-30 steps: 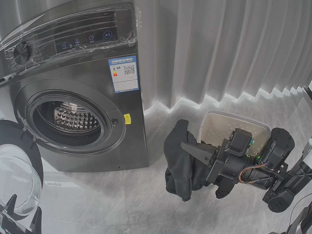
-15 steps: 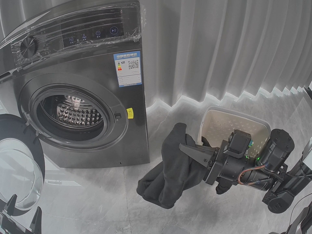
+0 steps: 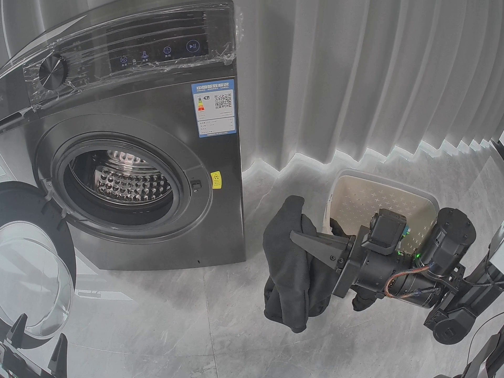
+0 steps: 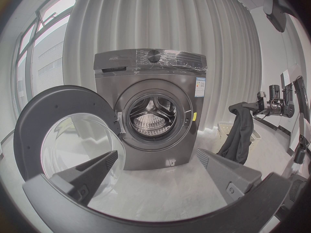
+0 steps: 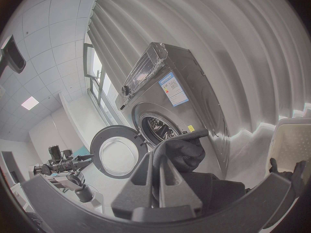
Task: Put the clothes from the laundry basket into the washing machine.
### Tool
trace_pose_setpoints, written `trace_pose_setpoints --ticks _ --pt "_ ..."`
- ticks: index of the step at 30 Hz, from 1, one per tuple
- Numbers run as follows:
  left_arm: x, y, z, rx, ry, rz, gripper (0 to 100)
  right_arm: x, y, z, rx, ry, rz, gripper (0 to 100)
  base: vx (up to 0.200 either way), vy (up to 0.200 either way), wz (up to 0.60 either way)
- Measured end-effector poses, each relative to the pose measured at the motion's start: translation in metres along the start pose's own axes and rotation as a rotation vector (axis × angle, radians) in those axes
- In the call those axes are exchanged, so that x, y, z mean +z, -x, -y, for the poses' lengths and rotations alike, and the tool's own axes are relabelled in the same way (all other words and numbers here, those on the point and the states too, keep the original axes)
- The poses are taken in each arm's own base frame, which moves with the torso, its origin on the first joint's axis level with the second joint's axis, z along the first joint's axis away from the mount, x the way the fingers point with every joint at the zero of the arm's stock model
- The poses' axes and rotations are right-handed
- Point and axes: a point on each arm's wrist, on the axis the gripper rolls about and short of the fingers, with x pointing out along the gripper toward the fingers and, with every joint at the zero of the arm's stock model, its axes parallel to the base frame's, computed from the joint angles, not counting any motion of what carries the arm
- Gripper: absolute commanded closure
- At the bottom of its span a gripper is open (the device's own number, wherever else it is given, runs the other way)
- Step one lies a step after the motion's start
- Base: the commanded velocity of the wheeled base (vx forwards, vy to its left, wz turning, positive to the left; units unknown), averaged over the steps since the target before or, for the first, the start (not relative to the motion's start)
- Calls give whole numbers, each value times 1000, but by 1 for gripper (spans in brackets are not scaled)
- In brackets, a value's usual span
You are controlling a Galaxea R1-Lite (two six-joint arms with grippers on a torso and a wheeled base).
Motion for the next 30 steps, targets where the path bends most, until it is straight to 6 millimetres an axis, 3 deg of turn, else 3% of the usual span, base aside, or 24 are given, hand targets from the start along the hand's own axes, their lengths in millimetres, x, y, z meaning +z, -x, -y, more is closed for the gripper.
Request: trace_pose_setpoints --ticks 5,11,30 --pt "0 0 0 0 0 0 0 0 1 1 -5 -1 -2 100 0 0 0" --pt "0 0 0 0 0 0 0 1 0 3 -6 3 5 100 0 0 600" --pt "0 0 0 -1 0 0 0 0 2 2 -7 2 -3 100 0 0 0"
